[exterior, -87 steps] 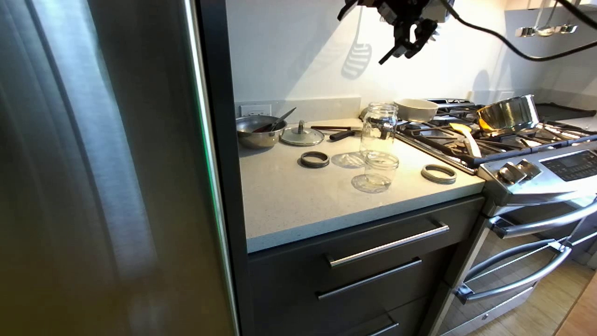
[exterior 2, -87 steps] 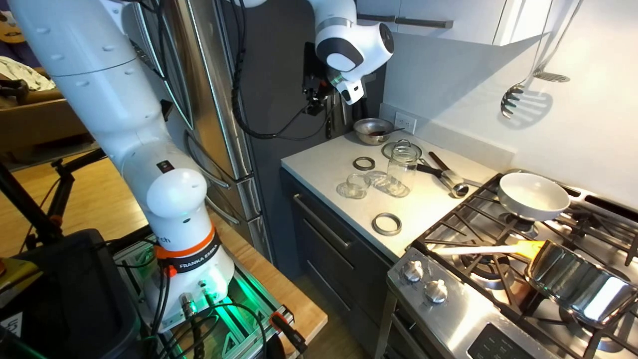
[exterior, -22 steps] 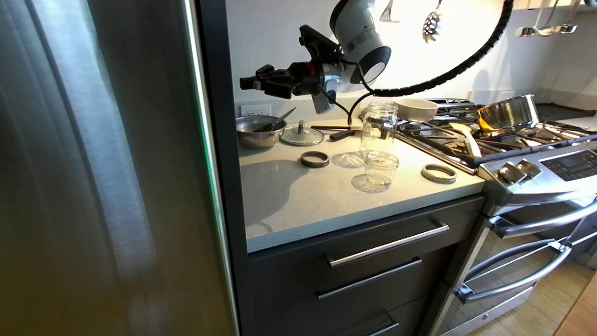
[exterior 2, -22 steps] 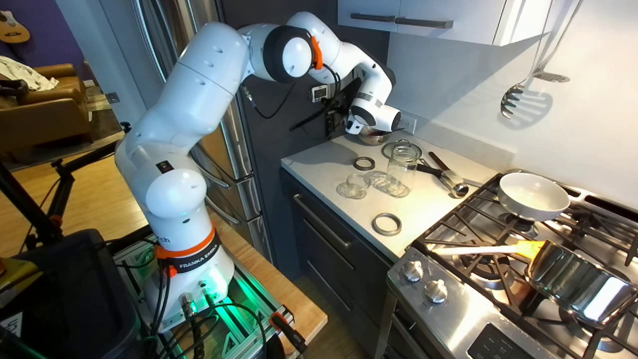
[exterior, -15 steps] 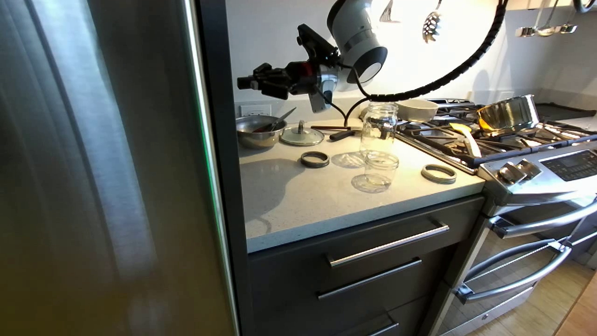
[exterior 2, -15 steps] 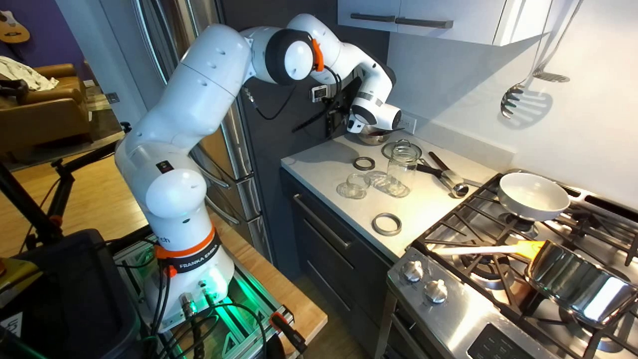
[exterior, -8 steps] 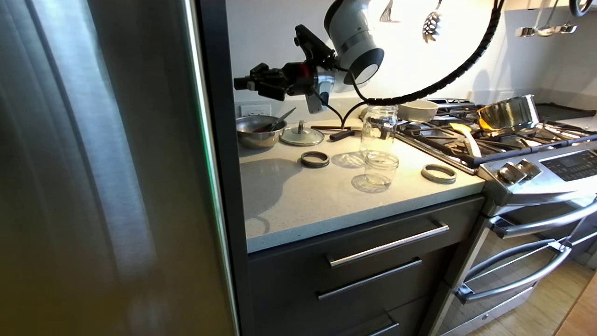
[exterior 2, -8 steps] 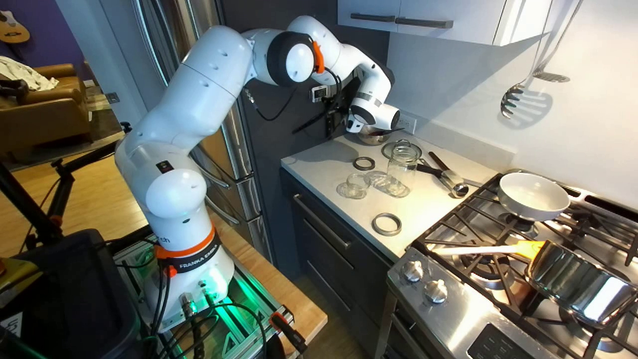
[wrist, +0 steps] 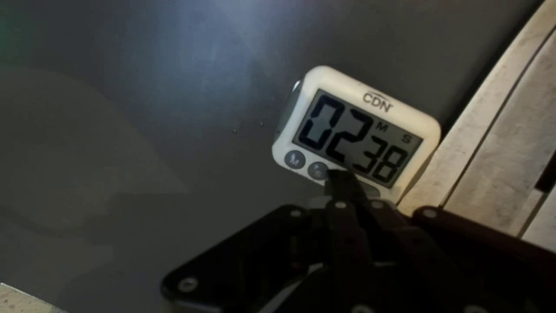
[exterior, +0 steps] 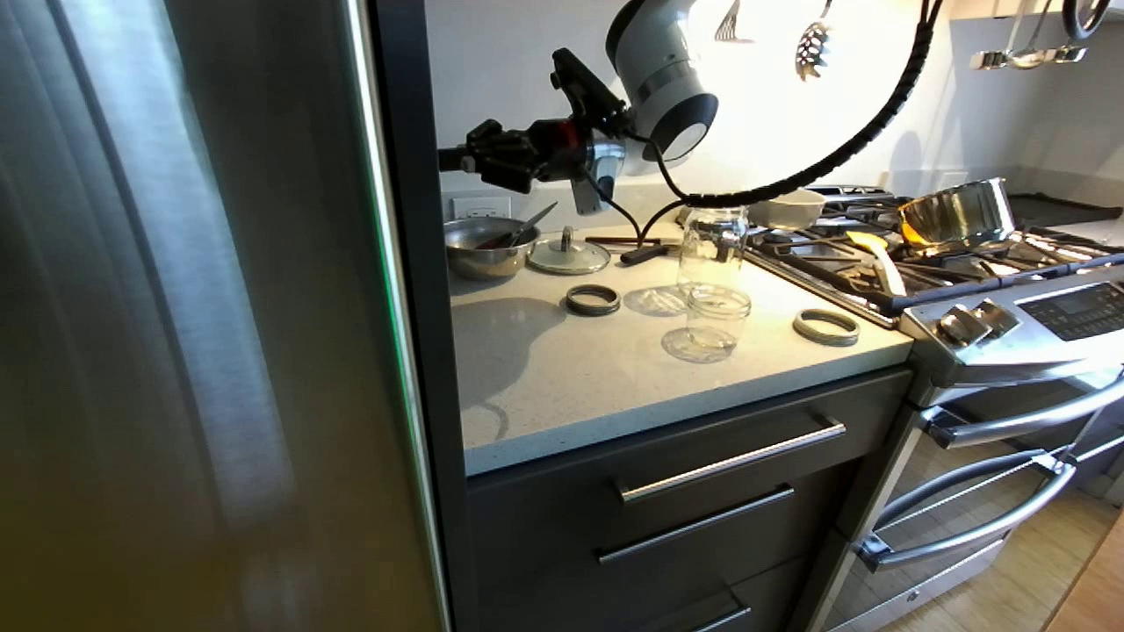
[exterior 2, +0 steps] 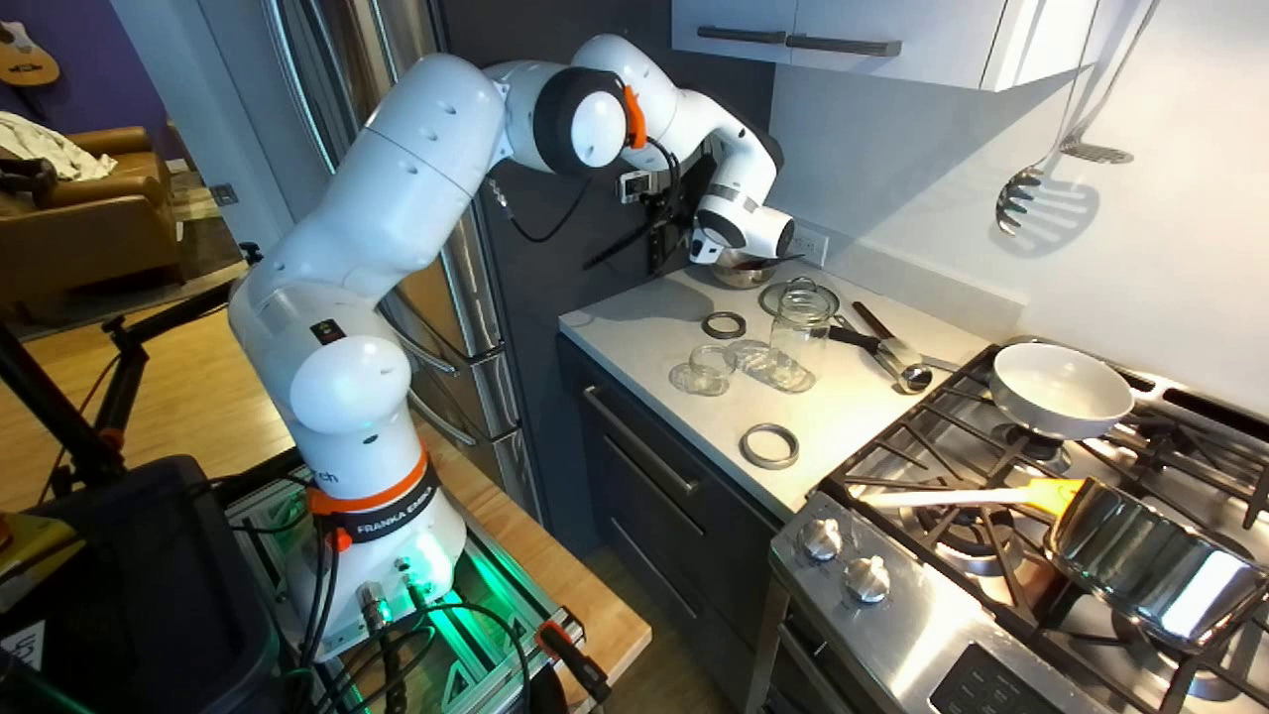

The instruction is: Press a button on the white device

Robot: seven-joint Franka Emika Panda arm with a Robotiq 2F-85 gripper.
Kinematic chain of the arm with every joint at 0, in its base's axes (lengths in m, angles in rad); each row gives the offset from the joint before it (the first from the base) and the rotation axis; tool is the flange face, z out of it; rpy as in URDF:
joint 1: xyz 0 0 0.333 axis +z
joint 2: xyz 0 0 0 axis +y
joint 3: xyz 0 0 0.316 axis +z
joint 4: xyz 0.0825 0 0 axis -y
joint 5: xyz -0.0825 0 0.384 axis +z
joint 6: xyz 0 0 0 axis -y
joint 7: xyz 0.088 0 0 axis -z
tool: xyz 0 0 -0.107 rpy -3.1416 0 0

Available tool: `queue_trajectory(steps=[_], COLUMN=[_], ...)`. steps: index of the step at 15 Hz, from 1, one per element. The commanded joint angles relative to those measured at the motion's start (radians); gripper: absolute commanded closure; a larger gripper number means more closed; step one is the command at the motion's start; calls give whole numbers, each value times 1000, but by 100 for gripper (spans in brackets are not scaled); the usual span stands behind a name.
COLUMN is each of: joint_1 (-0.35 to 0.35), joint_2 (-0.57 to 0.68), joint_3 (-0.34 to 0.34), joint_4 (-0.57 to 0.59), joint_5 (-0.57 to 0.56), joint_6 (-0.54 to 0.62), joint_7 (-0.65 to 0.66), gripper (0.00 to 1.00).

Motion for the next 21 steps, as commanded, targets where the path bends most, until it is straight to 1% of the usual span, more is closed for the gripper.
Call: queue_trajectory(steps=[1,21], joint_1=[0,-5], joint_2=[20,31], joint_3=[12,38], joint_4=[22,34], joint_5=[5,34], joint_6=[33,77], joint_7=[-25,-66], gripper=[100,100])
